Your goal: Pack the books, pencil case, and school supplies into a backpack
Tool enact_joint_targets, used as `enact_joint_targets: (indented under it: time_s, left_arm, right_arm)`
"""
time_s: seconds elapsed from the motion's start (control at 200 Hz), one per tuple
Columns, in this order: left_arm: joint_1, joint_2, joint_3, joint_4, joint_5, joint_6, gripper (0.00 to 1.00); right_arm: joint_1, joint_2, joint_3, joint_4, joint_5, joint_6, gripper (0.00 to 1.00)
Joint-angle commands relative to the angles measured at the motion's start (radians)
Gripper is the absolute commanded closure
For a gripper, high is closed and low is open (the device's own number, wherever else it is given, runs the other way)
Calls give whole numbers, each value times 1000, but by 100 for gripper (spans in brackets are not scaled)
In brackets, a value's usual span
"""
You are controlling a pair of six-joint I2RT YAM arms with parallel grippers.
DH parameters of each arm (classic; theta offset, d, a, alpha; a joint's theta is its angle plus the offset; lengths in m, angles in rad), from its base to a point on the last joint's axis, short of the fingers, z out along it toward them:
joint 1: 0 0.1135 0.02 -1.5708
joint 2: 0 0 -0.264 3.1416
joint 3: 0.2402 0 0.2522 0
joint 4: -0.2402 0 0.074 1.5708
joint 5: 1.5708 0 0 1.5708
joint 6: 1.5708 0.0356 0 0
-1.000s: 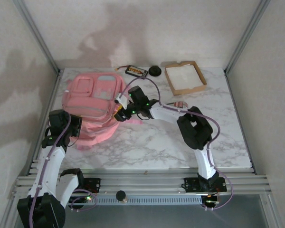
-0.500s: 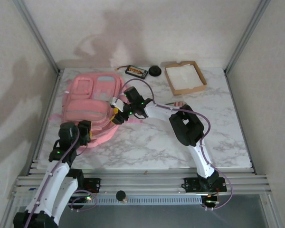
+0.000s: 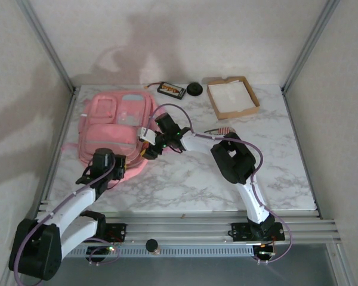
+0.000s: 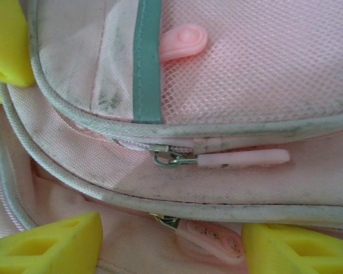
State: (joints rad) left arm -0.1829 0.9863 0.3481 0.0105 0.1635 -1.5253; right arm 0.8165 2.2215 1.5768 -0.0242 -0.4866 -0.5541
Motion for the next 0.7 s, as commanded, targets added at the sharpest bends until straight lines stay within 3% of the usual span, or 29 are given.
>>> enact_joint_targets:
  time_s: [0.0, 0.135, 0.696]
  left_arm:
    - [5, 16, 29, 34, -68, -12, 88]
    - [19, -4, 39, 16, -60, -2, 100]
    - [43, -50, 23, 12, -8, -10, 100]
  right_arm:
    - [6, -26, -60, 70, 95, -45, 32]
    - [-19, -24, -49, 100, 124, -51, 30]
    - [45, -10, -39, 156, 182, -201, 53]
